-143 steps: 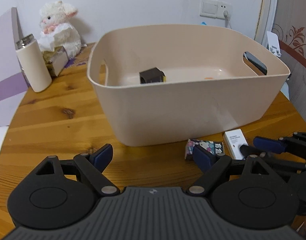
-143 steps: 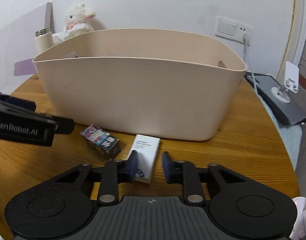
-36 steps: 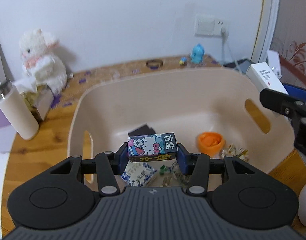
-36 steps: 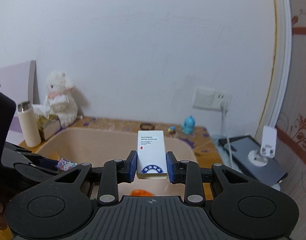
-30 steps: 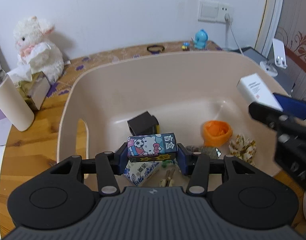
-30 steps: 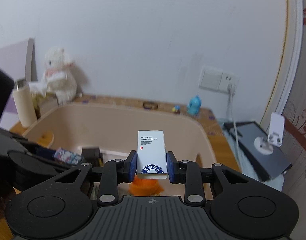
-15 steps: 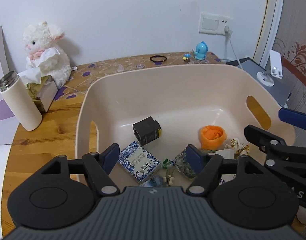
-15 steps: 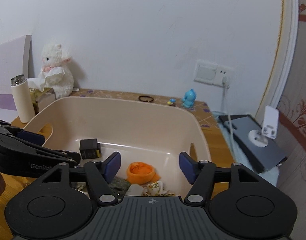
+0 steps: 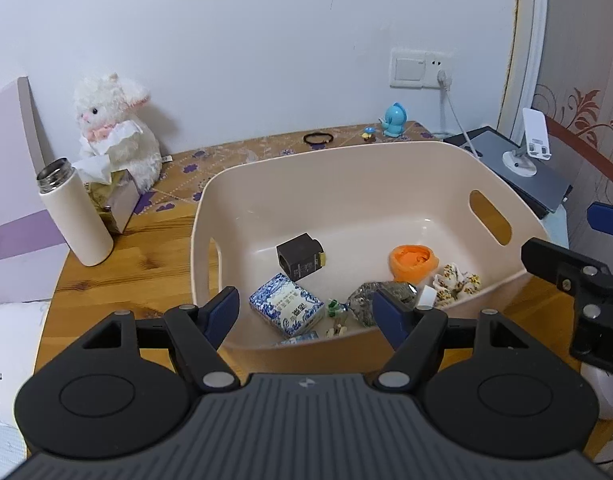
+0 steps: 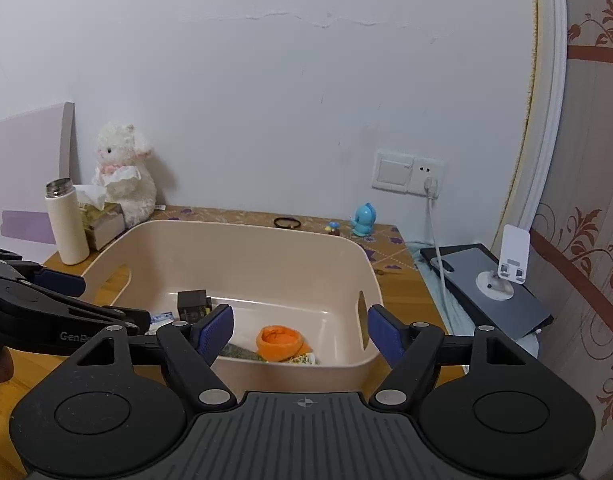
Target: Organize objects
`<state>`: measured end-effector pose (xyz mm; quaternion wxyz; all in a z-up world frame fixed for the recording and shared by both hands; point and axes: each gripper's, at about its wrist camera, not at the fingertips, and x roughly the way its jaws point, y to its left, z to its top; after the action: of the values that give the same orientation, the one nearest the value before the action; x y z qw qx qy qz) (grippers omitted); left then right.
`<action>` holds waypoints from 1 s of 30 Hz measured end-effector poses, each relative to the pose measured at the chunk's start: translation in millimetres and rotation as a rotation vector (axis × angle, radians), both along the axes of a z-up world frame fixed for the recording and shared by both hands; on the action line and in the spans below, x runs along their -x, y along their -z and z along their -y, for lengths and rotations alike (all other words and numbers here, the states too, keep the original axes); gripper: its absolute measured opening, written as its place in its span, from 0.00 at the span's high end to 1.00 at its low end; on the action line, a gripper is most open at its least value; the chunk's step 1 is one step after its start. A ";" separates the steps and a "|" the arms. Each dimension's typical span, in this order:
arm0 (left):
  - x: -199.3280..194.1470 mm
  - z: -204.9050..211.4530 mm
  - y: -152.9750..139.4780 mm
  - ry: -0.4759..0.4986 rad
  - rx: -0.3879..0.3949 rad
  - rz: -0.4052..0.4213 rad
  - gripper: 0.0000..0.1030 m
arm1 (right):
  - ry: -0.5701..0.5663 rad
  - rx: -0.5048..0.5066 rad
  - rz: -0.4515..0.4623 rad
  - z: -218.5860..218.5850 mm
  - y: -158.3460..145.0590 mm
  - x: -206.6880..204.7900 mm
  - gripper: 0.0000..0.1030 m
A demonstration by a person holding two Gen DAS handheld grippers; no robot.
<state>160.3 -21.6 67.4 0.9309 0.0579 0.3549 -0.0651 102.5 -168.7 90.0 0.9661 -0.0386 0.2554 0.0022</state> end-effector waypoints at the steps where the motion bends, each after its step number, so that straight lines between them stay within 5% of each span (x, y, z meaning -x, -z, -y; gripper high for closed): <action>1: 5.3 -0.8 -1.1 0.004 0.003 0.004 0.27 | 0.004 -0.003 0.004 1.1 -0.8 4.2 0.23; 10: 48.1 -12.2 -5.3 0.020 0.064 0.012 0.26 | 0.004 -0.032 0.040 2.7 -2.7 39.9 0.13; 30: 121.5 -19.3 -16.2 0.034 0.081 0.057 0.16 | -0.014 -0.090 0.078 6.9 2.6 102.3 0.13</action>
<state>38.9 -2.3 83.6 0.9410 0.0279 0.3241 -0.0937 0.2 -175.5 87.5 0.9760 0.0032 0.2171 0.0190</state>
